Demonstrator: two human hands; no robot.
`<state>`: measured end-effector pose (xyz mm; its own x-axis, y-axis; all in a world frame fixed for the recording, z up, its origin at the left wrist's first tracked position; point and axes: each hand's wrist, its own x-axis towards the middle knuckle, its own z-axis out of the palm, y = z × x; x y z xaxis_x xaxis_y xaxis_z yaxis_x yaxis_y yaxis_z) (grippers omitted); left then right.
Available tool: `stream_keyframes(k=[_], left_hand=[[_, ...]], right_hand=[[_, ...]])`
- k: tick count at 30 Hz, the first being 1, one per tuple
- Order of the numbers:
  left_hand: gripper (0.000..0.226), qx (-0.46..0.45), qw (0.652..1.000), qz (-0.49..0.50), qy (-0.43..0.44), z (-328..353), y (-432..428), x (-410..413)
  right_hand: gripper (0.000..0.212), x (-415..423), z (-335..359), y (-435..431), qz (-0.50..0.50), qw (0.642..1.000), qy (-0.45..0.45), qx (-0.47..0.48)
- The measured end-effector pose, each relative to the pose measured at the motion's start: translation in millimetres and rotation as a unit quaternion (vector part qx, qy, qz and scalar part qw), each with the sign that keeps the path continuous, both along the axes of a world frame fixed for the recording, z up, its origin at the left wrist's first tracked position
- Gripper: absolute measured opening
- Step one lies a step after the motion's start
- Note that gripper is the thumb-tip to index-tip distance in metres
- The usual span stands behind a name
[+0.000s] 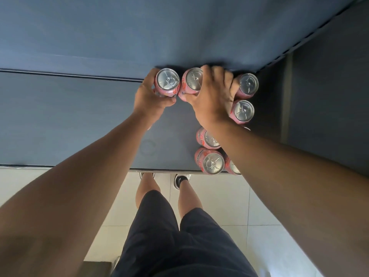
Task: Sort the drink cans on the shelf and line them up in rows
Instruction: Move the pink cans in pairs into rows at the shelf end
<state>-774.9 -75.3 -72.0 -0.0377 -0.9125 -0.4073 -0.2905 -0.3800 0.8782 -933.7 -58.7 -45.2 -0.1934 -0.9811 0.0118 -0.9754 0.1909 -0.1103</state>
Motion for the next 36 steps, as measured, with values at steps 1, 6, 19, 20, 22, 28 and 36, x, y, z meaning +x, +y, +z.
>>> stream_keyframes(k=[1, 6, 19, 20, 22, 28, 36], left_hand=[[0.059, -0.006, 1.0, -0.004, 0.0, -2, -1, 0], [0.064, -0.023, 0.999, 0.033, 0.03, -8, 1, -2], [0.072, 0.022, 0.991, 0.026, -0.127, 21, 15, 3], [0.074, 0.023, 0.988, 0.017, -0.152, 28, 18, 4], [0.071, 0.011, 0.981, -0.015, -0.191, 47, 29, 7], [0.066, -0.073, 0.913, -0.179, -0.36, 92, 70, 13], [0.063, -0.059, 0.837, -0.212, -0.5, 147, 112, 11]], right_hand=[[0.067, 0, -3, -1, -0.002, 1.0, 0.006, 0.003], [0.072, 7, -6, -2, -0.014, 0.999, 0.021, 0.02], [0.062, 7, 31, 28, 0.033, 0.999, -0.012, 0.038], [0.062, 8, 36, 33, 0.04, 0.998, -0.016, 0.053], [0.064, 8, 47, 42, 0.051, 0.995, -0.02, 0.089], [0.063, 6, 87, 68, 0.069, 0.991, -0.004, 0.116], [0.056, 8, 129, 88, 0.109, 0.983, 0.006, 0.151]])
